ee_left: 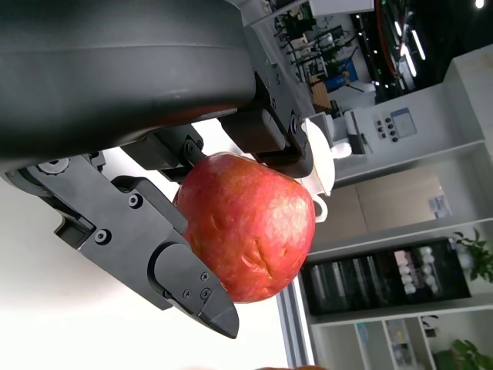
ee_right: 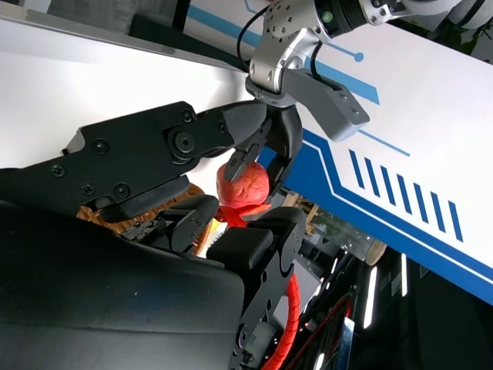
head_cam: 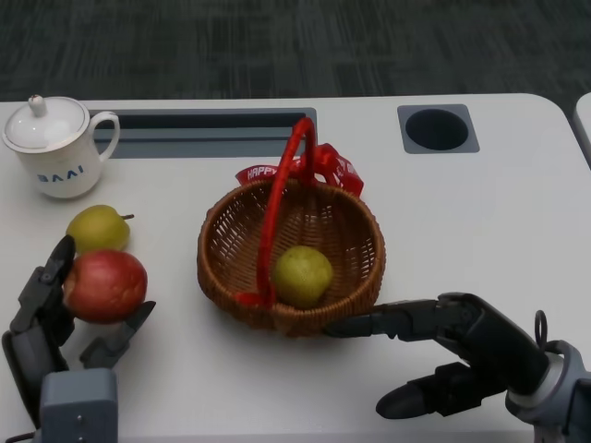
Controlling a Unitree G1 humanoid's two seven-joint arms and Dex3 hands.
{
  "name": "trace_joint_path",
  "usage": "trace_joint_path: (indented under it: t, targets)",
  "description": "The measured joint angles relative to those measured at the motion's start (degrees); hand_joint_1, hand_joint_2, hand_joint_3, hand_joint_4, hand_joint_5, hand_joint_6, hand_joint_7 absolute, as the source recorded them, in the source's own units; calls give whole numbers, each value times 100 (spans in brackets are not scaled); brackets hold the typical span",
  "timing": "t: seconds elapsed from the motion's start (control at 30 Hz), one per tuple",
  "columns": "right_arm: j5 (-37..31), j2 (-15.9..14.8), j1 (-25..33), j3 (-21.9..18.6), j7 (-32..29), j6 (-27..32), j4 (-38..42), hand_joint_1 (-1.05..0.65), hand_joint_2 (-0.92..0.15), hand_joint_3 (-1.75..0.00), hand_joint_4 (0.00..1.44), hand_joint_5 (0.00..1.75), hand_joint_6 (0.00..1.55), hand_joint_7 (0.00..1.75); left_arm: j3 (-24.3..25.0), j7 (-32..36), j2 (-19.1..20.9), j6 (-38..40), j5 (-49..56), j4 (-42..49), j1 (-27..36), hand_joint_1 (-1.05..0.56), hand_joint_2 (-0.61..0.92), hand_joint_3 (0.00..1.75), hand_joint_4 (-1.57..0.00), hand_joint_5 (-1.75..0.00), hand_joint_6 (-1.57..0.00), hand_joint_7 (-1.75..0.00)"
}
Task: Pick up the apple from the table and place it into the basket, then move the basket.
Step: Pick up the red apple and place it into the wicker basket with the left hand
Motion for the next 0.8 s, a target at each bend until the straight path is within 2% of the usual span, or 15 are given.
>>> trace_joint_path:
  t: [0.23,0.4,0.63,0.8]
  targets:
    - [-13,30,-24,9,-2,-35,51,-45,-92,-1,71,0,67,0,-27,-357,-129,-364,14,-864,354,-14,85,0,-126,-1,-108,0]
    - [-28,19,-23,22,-4,-8,42,-45,-92,-2,71,0,67,0,-225,-729,-297,-277,84,-2145,885,-17,85,0,-125,0,-109,0]
    - [-8,29,-21,48,-4,31,27,-44,-92,-2,71,0,68,0,-630,-1533,-413,767,-15,-4264,1431,-14,85,0,-125,-1,-109,0]
    - [0,70,-21,58,-4,10,44,-44,-92,-2,72,1,68,1,-744,-1899,-416,1523,-46,-5032,1335,-15,84,0,-126,-1,-109,0]
